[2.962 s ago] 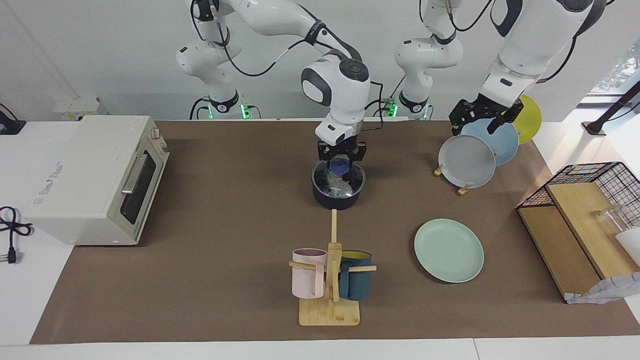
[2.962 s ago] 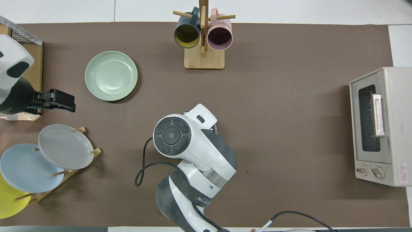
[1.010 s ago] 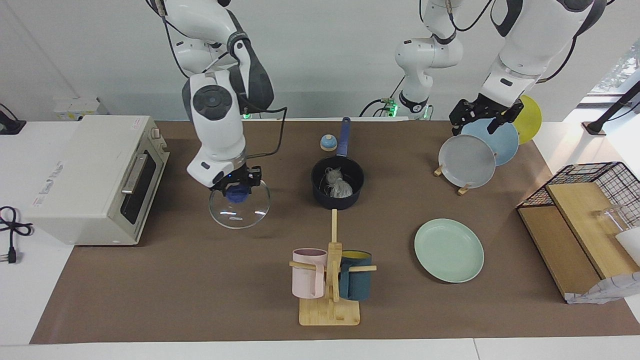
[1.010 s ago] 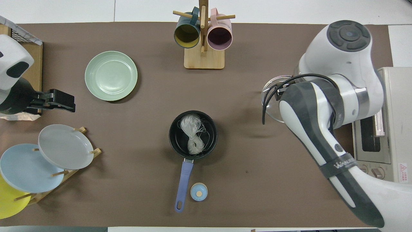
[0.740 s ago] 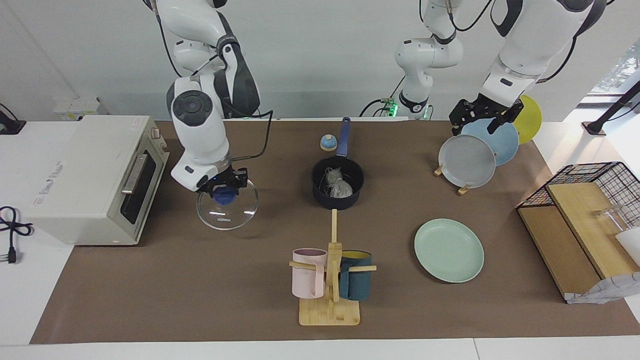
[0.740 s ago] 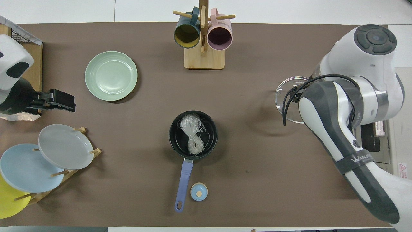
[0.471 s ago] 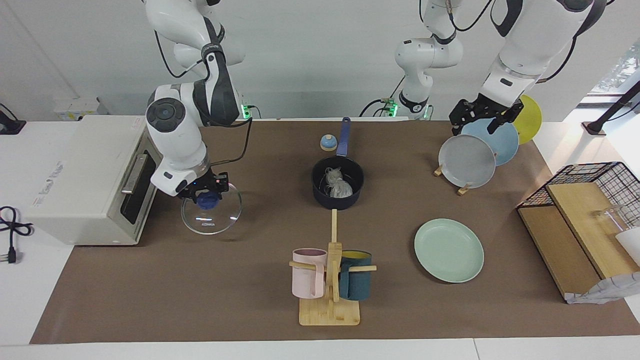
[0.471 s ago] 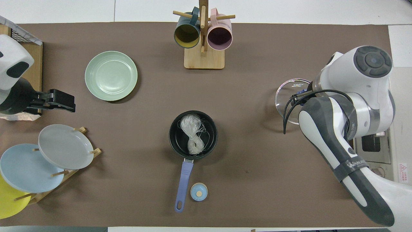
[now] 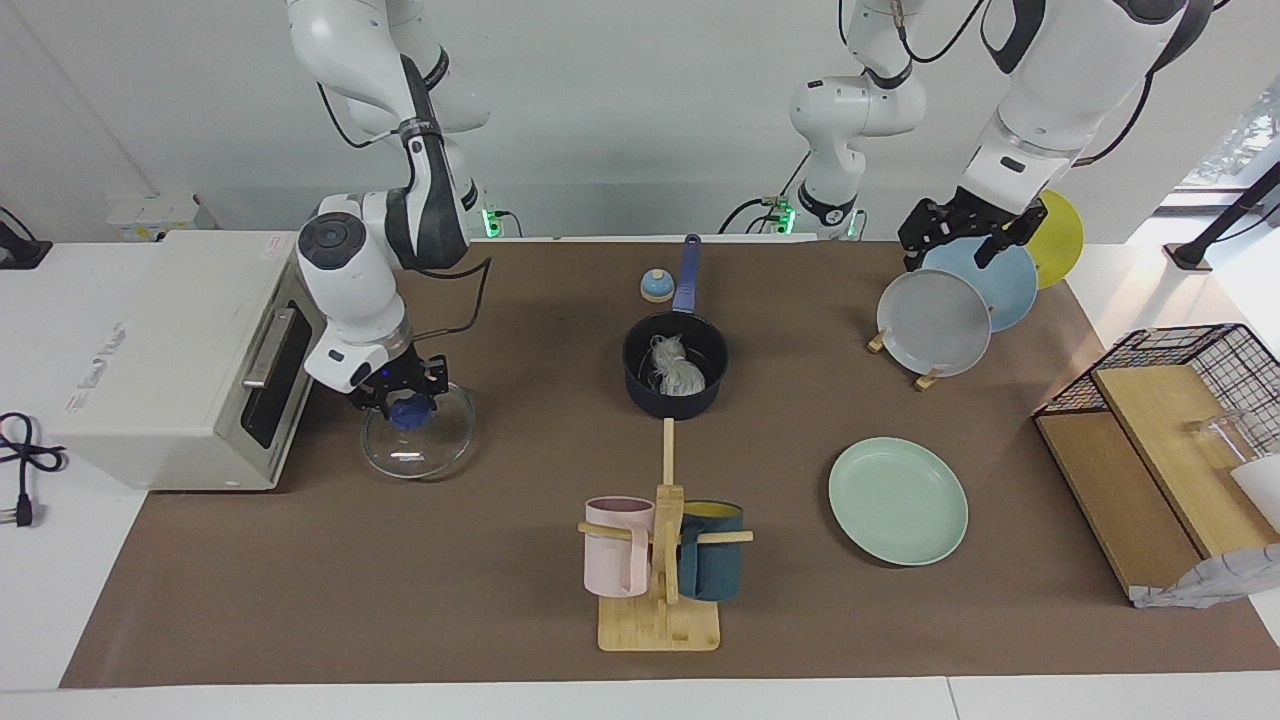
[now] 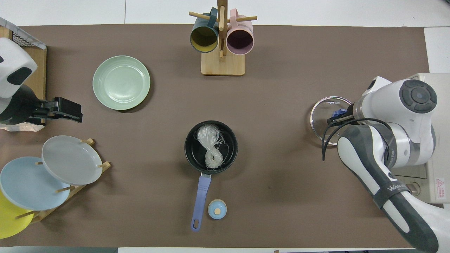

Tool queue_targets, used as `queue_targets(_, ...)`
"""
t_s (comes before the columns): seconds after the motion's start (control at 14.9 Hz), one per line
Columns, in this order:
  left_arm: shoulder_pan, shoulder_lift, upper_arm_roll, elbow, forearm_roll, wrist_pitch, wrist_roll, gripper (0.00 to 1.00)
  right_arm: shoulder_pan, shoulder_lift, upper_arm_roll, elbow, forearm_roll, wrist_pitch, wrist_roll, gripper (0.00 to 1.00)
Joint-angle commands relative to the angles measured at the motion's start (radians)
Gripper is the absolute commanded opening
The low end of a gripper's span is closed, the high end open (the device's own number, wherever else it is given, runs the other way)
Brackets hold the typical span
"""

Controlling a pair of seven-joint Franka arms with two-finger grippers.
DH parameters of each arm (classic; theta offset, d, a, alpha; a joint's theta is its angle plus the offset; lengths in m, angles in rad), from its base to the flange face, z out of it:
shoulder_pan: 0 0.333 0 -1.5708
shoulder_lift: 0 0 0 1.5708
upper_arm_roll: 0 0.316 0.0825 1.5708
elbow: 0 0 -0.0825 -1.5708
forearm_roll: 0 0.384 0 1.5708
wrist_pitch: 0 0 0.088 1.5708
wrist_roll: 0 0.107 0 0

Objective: Transfer vermicelli from pot to plate
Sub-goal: 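Carry the glass lid with the right gripper toward the toaster oven, then set the lid down while the left gripper reaches into the saucepan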

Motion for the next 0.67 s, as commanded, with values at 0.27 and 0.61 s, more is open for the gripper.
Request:
queue_targets(0.27, 0.003, -0.016, -0.010, -0.011, -0.003, 0.028, -0.010, 1.00, -0.011, -0.066, 0.012, -0.120, 0.013, 0.083, -0.016, 0.71)
queue_targets(0.61, -0.133, 0.008, -0.024, -0.044, -0.009, 0.132, -0.094, 1.00, -0.009, -0.051, 0.012, -0.046, 0.013, 0.040, -0.021, 1.00)
